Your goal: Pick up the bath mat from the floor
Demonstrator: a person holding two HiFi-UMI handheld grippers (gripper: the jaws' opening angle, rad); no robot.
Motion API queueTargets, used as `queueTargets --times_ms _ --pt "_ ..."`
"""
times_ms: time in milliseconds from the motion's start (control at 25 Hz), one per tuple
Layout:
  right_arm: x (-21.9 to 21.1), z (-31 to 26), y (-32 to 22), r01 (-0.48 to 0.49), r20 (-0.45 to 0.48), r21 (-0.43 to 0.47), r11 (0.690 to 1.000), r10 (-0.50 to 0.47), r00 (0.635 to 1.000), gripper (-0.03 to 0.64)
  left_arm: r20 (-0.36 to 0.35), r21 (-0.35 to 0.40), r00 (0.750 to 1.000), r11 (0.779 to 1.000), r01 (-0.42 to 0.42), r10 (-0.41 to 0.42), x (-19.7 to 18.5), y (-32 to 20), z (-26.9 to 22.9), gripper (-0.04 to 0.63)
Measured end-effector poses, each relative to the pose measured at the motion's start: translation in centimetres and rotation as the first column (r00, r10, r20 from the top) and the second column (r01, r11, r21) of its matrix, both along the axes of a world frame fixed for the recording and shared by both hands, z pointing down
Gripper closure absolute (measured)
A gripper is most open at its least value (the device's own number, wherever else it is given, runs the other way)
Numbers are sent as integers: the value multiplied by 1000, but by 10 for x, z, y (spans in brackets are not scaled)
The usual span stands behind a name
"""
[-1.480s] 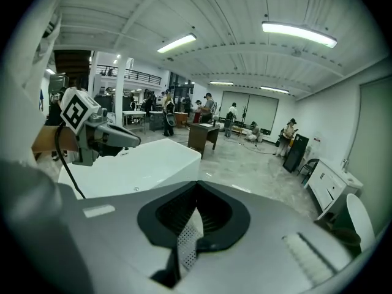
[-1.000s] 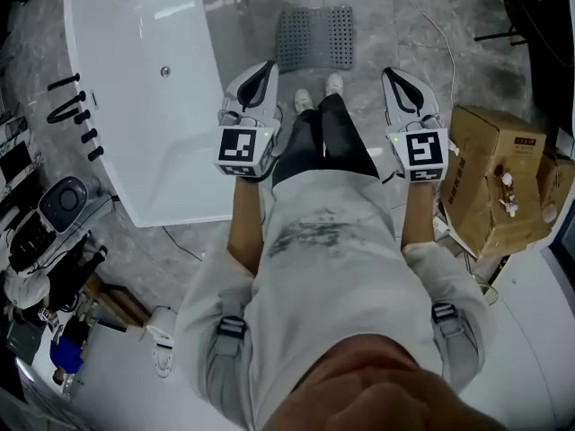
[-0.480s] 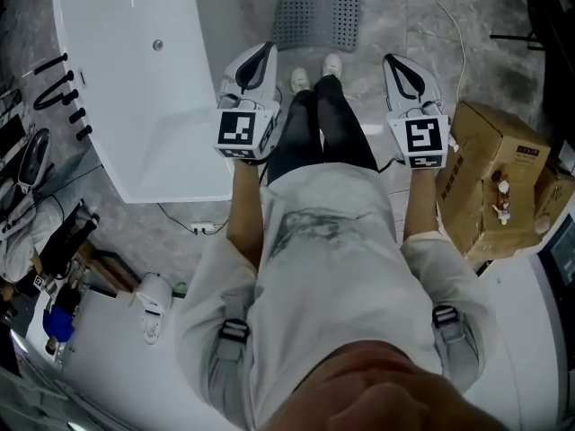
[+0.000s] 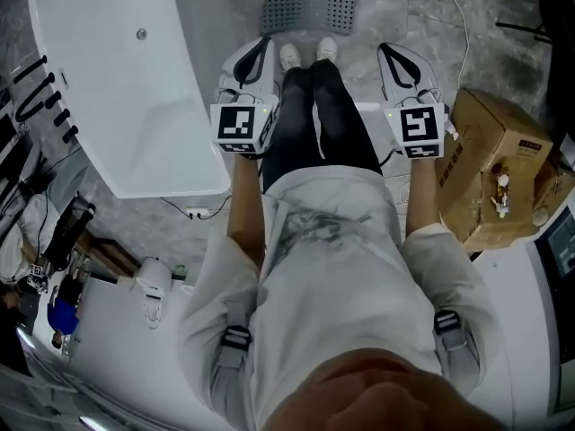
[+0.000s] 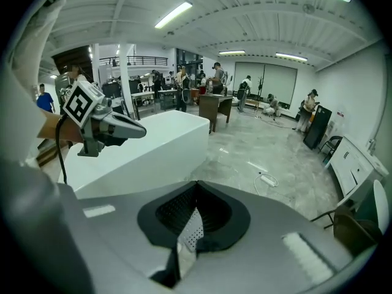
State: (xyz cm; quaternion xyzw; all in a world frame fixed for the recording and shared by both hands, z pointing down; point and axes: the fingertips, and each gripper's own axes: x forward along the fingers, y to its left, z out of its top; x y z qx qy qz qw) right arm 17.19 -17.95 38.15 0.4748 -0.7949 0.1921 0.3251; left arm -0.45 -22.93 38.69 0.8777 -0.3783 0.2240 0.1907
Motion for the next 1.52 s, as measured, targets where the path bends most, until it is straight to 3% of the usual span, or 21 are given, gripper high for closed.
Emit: queueTargets --times_ms 640,960,1160,1520 --pt "2 153 -13 -138 13 -145 980 142 990 614 53 -126 997 991 -44 51 -5 -14 156 592" --pt "-6 230 -4 -136 -2 -248 959 140 990 591 92 -217 994 976 -32 53 -17 -10 229 592" --pt "-10 281 -1 -143 9 -293 945 152 988 578 124 -225 989 973 -55 85 -27 -11 277 592" --pt "-17 369 7 -129 7 -367 921 141 990 549 178 -267 981 963 -22 71 -48 -11 361 580"
